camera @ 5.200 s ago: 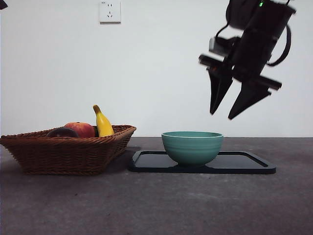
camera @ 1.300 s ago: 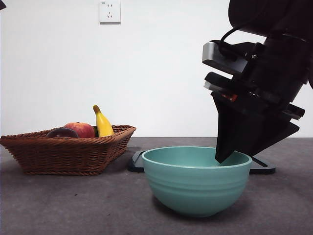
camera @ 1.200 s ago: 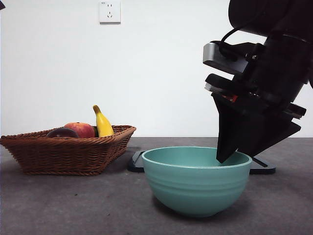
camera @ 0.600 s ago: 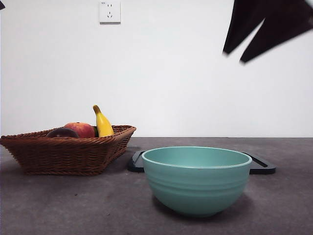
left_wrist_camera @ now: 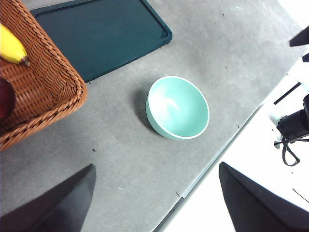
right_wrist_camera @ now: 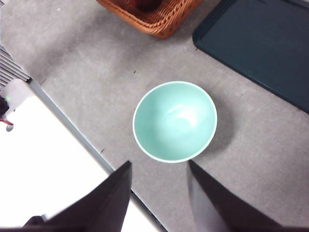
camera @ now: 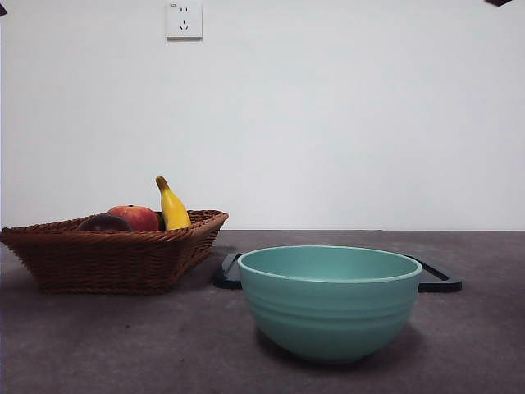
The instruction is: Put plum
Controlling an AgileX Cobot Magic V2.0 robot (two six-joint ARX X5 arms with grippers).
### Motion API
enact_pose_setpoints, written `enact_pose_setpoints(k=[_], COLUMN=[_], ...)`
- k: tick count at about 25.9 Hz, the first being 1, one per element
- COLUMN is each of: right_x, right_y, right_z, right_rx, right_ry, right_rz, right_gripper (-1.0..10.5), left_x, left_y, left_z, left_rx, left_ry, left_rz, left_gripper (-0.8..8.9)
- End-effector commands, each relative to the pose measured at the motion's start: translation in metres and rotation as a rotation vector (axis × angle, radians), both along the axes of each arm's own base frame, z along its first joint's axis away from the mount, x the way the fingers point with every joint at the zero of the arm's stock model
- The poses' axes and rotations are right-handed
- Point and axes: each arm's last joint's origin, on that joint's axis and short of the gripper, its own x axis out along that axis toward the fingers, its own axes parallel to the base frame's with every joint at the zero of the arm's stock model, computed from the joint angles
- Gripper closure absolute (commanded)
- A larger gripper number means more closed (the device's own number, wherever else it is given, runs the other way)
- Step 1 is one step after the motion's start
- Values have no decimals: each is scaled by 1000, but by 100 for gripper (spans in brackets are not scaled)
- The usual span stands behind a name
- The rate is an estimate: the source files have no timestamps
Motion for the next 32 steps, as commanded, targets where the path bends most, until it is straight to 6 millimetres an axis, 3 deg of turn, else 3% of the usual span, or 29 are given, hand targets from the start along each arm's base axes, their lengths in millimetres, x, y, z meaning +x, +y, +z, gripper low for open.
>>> enact_pose_setpoints(k=[1,11,13,17,32], right_x=[-1,-1,-1,-1,0], right_y=[1,1,1,1,1], right_z=[6,5,5,5,6], right_rx=[11,10,10,9,18], right_ry=[-25,-24,-23,-24,-36], right_rz=[19,19,19,19,14], right_gripper=[765,766,791,936,936], left_x=[2,2,2,2,2], left_y=[-1,-1,-1,-1,-1], left_z=[2,2,2,2,3], left_rx=[-3,-3,-3,-3,-4], left_ry=[-10,-10,-10,-10,-13], left_rz=[-8,-8,-8,-8,-8], left_gripper=[411,421,503,810,802])
